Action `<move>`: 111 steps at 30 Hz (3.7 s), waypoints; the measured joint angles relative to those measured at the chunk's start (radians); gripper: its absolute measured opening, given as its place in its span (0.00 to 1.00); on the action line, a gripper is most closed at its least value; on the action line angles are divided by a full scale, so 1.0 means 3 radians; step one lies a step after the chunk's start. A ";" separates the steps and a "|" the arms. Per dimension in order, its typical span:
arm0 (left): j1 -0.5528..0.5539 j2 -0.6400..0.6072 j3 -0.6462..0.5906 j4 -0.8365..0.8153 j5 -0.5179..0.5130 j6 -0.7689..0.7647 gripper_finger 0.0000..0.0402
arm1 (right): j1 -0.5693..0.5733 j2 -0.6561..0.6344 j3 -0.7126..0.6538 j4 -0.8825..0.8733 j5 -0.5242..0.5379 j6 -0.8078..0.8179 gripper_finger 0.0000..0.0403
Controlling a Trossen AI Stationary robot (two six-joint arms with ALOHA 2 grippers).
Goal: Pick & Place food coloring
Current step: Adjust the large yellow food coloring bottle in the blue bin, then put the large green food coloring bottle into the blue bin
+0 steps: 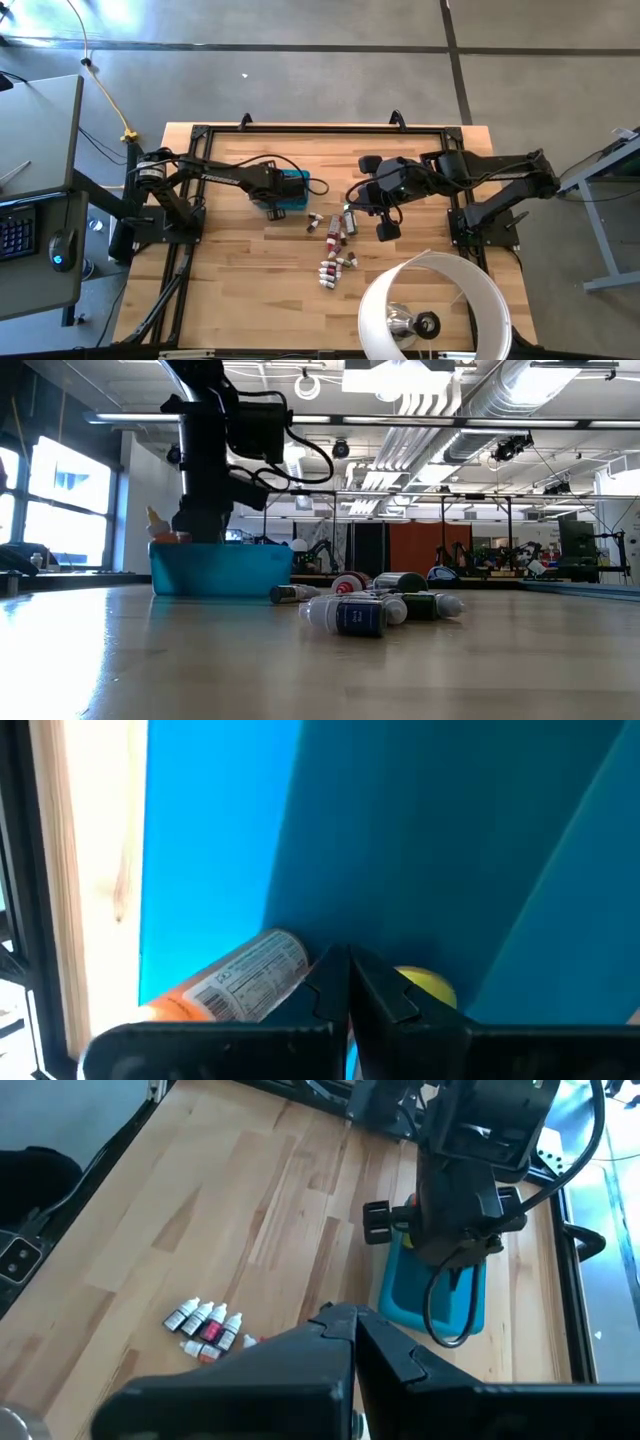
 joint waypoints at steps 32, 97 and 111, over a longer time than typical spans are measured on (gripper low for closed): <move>-0.0001 -0.0006 0.0066 -0.0689 0.0650 -0.0077 0.00 | 0.0000 0.0000 0.0000 -0.0038 -0.0001 0.0000 0.00; -0.0853 -0.1312 0.1058 -0.0928 -0.1577 -0.1492 0.00 | -0.0781 0.0779 -0.2969 0.3281 0.0208 0.1749 0.34; -0.0853 -0.1312 0.1058 -0.1040 -0.1519 -0.1492 0.00 | -0.0824 0.0960 -0.2499 0.2674 -0.0066 0.1106 0.34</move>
